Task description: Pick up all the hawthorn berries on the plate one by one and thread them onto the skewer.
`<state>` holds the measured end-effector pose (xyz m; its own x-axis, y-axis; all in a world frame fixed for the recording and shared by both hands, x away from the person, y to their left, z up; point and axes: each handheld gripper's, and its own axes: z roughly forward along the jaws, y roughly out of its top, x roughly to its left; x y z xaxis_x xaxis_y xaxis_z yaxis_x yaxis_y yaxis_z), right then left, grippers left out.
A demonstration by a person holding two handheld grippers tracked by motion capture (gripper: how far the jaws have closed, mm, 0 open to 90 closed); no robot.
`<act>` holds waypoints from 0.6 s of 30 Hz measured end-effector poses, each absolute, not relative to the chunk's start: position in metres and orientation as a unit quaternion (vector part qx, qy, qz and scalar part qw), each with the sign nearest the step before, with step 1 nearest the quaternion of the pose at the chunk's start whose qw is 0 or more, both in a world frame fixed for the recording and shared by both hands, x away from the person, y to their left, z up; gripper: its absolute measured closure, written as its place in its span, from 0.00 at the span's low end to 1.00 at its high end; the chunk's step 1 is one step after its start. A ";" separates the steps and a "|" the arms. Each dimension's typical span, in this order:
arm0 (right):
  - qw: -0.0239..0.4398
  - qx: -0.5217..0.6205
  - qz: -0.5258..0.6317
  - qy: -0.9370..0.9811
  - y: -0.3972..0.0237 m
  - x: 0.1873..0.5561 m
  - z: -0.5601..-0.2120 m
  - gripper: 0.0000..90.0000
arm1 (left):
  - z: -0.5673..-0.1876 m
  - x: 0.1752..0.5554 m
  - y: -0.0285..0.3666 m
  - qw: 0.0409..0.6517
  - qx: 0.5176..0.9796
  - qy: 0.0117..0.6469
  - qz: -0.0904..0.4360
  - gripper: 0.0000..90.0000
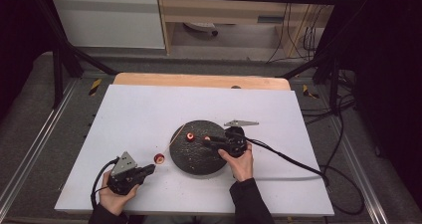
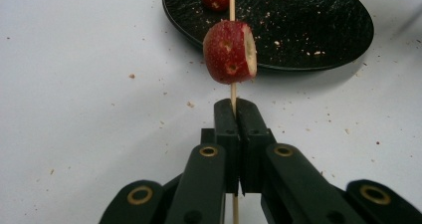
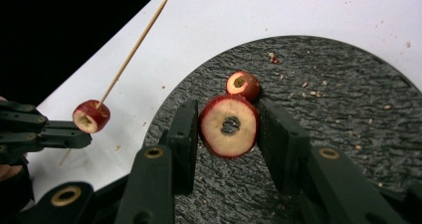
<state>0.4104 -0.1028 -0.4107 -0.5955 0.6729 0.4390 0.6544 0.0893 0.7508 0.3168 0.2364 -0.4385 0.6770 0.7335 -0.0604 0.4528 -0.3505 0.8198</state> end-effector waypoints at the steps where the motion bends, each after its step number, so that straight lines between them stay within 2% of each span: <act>1: 0.009 0.452 0.506 0.734 -0.103 0.409 -0.412 0.68 | -0.439 0.317 0.236 0.435 0.806 0.368 0.161 0.98; 18: 0.020 0.473 0.583 0.660 -0.101 0.400 -0.420 0.69 | -0.438 0.314 0.231 0.442 0.803 0.365 0.163 0.98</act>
